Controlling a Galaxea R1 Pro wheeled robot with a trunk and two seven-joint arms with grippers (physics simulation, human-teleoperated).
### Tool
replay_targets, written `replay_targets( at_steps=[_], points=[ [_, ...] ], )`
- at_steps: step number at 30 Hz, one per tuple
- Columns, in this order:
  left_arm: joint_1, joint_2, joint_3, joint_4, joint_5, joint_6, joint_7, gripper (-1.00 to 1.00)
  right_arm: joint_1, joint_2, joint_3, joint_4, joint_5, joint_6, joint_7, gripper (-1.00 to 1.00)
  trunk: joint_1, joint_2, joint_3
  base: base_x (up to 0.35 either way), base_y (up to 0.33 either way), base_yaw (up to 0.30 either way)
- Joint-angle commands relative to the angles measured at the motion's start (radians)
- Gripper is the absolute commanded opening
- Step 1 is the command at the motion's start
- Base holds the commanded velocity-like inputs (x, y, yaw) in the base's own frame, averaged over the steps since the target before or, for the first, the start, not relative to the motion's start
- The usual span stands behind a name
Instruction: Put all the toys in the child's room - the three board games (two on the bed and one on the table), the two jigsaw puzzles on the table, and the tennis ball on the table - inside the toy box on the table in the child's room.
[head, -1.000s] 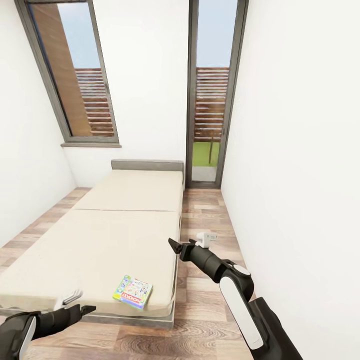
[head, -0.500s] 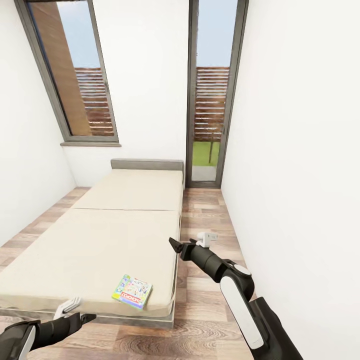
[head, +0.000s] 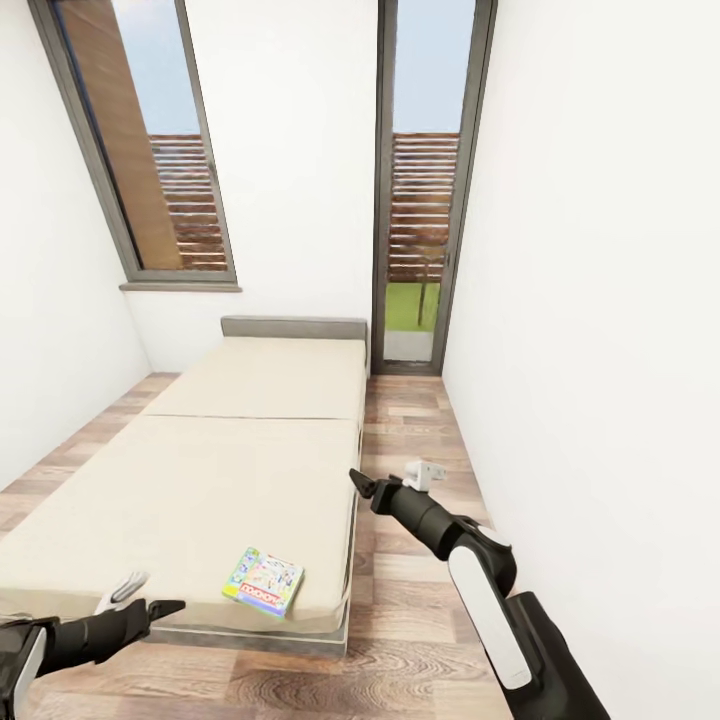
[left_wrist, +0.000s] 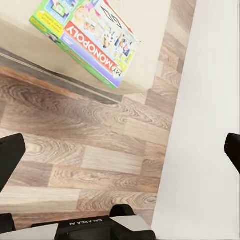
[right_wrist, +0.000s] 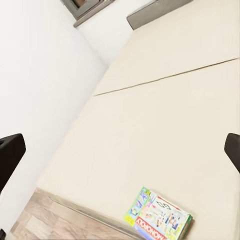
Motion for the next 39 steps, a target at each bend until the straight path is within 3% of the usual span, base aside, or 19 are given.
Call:
replay_targets(
  at_steps=[1,3,6,7,11,12,14,16,27,39],
  points=[
    [-0.005,0.002,0.006,0.000,-0.010,0.017,-0.022,1.00,-0.001,0.001,-0.005,-0.002,-0.005,0.005,0.002,1.00,0.004,-0.008,-0.005,0.000,0.000,0.000],
    [-0.008,0.004,0.006,0.001,-0.010,0.024,-0.029,1.00,-0.001,0.000,-0.008,-0.003,-0.011,0.006,0.003,1.00,0.012,-0.022,-0.011,0.000,0.000,0.000],
    [-0.011,0.007,0.007,0.006,-0.009,0.032,-0.042,1.00,-0.001,-0.005,-0.017,-0.007,-0.054,0.008,0.006,1.00,0.023,-0.043,-0.020,0.000,0.000,0.000],
    [-0.011,0.008,0.007,0.008,-0.008,0.035,-0.051,1.00,-0.001,-0.007,-0.025,-0.008,-0.098,0.010,0.006,1.00,0.027,-0.050,-0.023,0.000,0.000,0.000],
    [-0.012,0.014,0.008,0.012,-0.008,0.039,-0.073,1.00,-0.001,-0.011,-0.037,-0.010,-0.206,0.019,0.007,1.00,0.042,-0.078,-0.036,0.000,0.000,0.000],
    [-0.012,0.015,0.008,0.015,-0.008,0.041,-0.083,1.00,-0.001,-0.012,-0.040,-0.011,-0.255,0.026,0.007,1.00,0.046,-0.085,-0.039,0.000,0.000,0.000],
    [-0.013,0.017,0.009,0.027,-0.007,0.044,-0.091,1.00,-0.001,-0.013,-0.044,-0.007,-0.308,0.035,0.007,1.00,0.054,-0.099,-0.045,0.000,0.000,0.000],
    [-0.014,0.018,0.009,0.037,-0.007,0.045,-0.095,1.00,-0.001,-0.014,-0.046,-0.004,-0.329,0.038,0.006,1.00,0.062,-0.113,-0.052,0.000,0.000,0.000],
    [-0.040,0.018,0.060,0.062,-0.006,0.041,-0.141,1.00,-0.002,-0.016,-0.044,0.001,-0.358,0.049,0.004,1.00,0.062,-0.113,-0.052,0.000,0.000,0.000],
    [-0.041,0.017,0.067,0.063,-0.007,0.039,-0.148,1.00,-0.001,-0.009,-0.045,0.007,-0.338,0.135,0.000,1.00,0.065,-0.120,-0.055,0.000,0.000,0.000]
  ],
)
